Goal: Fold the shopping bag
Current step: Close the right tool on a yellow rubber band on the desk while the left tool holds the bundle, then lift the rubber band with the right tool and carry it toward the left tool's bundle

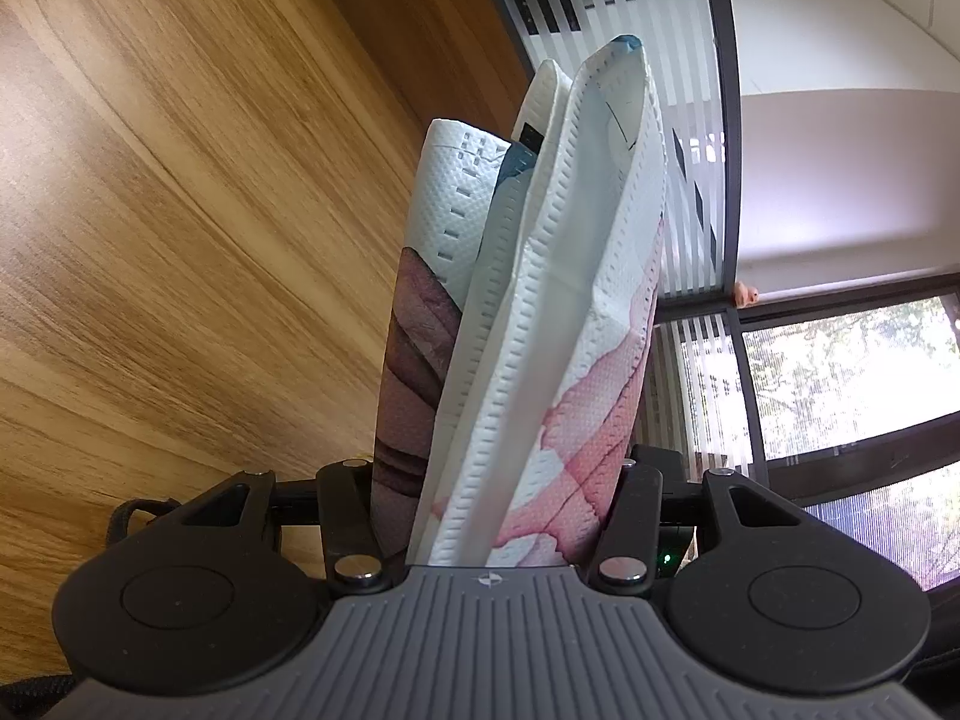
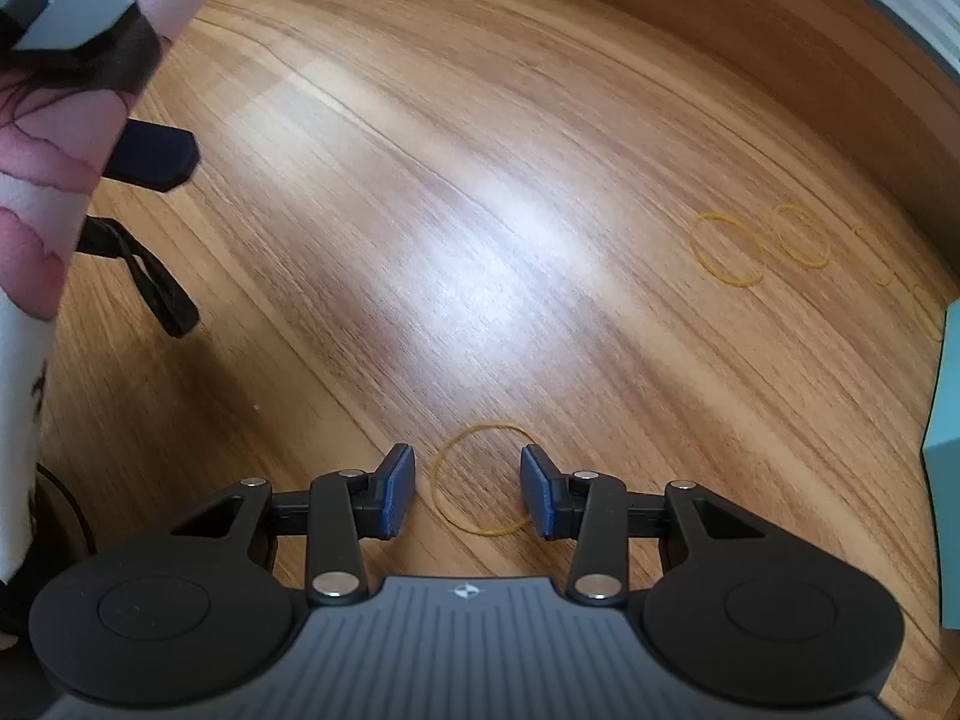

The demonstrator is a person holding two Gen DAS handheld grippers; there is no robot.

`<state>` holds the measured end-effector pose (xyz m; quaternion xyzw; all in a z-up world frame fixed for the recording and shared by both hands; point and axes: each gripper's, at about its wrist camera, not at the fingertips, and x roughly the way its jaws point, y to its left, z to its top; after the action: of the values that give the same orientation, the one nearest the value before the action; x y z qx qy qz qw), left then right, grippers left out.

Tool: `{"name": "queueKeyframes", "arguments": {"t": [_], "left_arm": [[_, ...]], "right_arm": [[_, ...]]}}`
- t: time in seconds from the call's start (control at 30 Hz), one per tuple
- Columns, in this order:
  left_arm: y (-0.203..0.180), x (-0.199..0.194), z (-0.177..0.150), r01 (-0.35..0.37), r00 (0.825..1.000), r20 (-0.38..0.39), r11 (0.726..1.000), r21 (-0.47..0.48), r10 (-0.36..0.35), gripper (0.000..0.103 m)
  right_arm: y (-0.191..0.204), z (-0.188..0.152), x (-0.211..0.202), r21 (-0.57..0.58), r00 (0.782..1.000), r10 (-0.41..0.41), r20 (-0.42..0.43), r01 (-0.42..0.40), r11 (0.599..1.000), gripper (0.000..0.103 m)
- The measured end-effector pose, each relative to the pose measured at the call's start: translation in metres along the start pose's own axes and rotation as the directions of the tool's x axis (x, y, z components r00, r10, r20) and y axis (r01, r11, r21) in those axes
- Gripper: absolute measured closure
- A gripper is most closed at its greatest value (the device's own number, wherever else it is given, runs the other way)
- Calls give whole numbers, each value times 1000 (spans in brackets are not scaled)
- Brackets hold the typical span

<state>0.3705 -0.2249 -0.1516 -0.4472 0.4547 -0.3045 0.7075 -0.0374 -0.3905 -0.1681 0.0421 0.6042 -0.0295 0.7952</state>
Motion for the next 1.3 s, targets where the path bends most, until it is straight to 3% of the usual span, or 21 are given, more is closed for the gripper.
{"name": "queueKeyframes", "arguments": {"t": [0.5, 0.57, 0.63, 0.7, 0.77, 0.97, 1.3], "left_arm": [[8, 3, 2, -4, 1000, -7, 1000, 4, 4, 52], [9, 3, 2, -6, 1000, -7, 1000, 5, 6, 52], [-7, -14, 5, -6, 1000, -7, 1000, 7, 6, 52], [-21, -33, 11, -7, 1000, -6, 1000, 12, 7, 52], [-32, -50, 17, -9, 1000, -4, 1000, 20, 10, 52], [-45, -43, 17, 2, 1000, -12, 999, 39, -2, 52], [-48, -16, 16, 87, 994, -64, 995, 50, -84, 52]], "right_arm": [[-11, -2, 2, 45, 999, 23, 23, -24, 999, 57], [-13, -3, 3, 55, 999, 19, 28, -21, 998, 64], [-19, -2, 4, 86, 999, 12, 34, -15, 996, 95], [-28, -2, 4, 136, 999, 24, 37, -29, 990, 101], [-33, -2, 3, 170, 998, 36, 49, -44, 984, 101], [-47, -4, -31, 250, 984, 97, 147, -132, 959, 101], [-53, 10, -124, 242, 927, 226, 299, -303, 922, 101]]}}
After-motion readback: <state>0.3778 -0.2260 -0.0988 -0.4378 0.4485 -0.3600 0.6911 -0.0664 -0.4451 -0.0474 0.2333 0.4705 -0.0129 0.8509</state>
